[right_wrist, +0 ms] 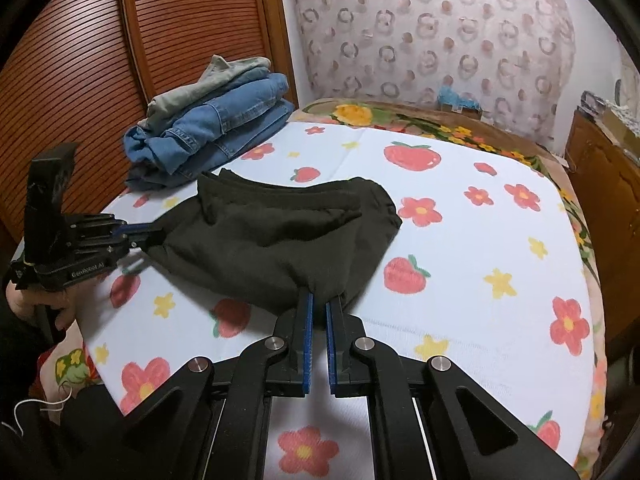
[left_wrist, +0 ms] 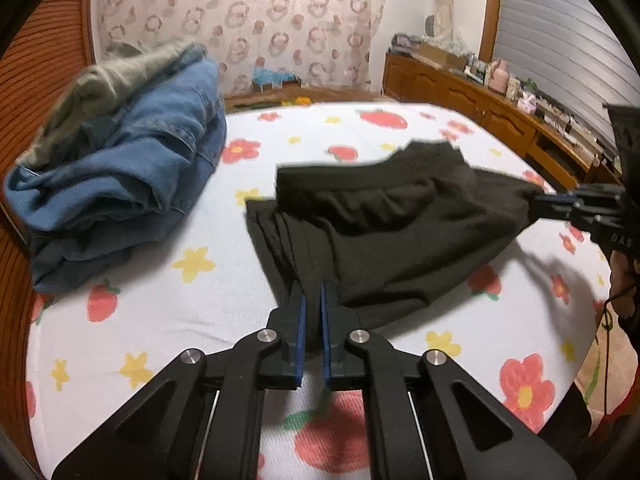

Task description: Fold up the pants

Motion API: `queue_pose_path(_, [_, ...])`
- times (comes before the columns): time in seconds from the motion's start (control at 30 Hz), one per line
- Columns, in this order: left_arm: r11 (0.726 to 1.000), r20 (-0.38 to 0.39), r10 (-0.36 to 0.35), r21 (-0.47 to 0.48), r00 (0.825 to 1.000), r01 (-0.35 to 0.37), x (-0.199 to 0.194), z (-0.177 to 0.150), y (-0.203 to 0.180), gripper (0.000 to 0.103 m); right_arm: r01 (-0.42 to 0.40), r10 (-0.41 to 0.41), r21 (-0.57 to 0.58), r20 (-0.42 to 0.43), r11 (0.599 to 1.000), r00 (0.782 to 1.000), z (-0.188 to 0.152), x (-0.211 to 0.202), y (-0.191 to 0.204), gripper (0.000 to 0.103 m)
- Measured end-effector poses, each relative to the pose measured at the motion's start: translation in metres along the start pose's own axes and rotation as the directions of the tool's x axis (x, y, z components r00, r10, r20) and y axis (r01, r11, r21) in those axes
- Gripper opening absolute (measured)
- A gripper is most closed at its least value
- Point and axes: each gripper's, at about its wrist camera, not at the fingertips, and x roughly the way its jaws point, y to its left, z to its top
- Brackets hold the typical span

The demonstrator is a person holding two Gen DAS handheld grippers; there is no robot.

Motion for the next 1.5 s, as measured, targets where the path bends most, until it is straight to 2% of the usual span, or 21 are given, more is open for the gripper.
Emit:
queue_pose_path(0.1, [1.000,0.021,-0.003,0.001,1.000,0.003,-0.012,-0.005,-0.001,0.007,-0.007,0.007,0.001,-0.001,1.000,1.000,-0.004,-0.009,-0.001,0.005])
queue_pose_path(0.4, [0.999,-0.012,-0.044,-0.003,0.999,0.044,-0.029,-0.034,-0.012,0.007,-0.058,0.058,0.024,-0.041,0.998,0.997,-0.036,-0.033,0.007,0.005])
queue_pose_path(0.6, [0.999,-0.025,-0.041,0.002,0.999,0.041,-0.031,-0.034,-0.018,0.007,-0.068,0.070,0.053,-0.042,0.996,0.997,-0.039,-0.033,0.003,0.005])
queue_pose_path(0.7, [0.999,-0.018,-0.032,-0.001,0.999,0.032,-0.033,-0.029,-0.017,0.020,-0.069,0.070,0.056,-0.022,0.996,0.997,-0.037,-0.038,0.004,0.006])
queue_pose_path(0.83, [0.999,-0.014,-0.037,0.013,0.999,0.037,-0.033,-0.019,-0.015,0.059,-0.047,0.047,0.033,-0.018,0.998,0.999,-0.034,-0.043,0.007,0.010])
queue_pose_path(0.87, [0.999,-0.008,-0.039,0.018,0.999,0.039,-0.032,-0.017,-0.015,0.060,-0.046,0.047,0.027,-0.018,0.999,0.999,-0.033,-0.043,0.008,0.010])
queue_pose_path(0.97, [0.999,0.005,-0.041,0.030,0.999,0.041,-0.030,-0.008,-0.015,0.061,-0.036,0.036,0.022,-0.001,0.999,0.999,-0.027,-0.046,0.005,0.014])
queue_pose_path(1.03, [0.999,0.008,-0.035,0.042,0.999,0.034,-0.027,-0.002,-0.016,0.061,-0.018,0.018,0.014,0.009,1.000,1.000,-0.023,-0.047,0.005,0.022])
queue_pose_path(1.13, [0.998,0.002,-0.030,0.048,1.000,0.030,-0.017,0.008,-0.016,0.061,-0.015,0.015,0.012,0.029,1.000,0.999,-0.014,-0.046,0.003,0.026])
queue_pose_path(1.4, [0.998,-0.032,-0.038,0.049,0.999,0.039,0.012,0.023,-0.010,0.060,-0.022,0.022,0.000,0.004,1.000,1.000,0.009,-0.006,-0.003,0.030])
queue_pose_path(1.5, [0.996,-0.046,-0.054,0.063,0.997,0.057,0.022,0.027,-0.009,0.054,-0.032,0.032,-0.018,-0.031,0.999,0.999,0.017,0.016,-0.005,0.030])
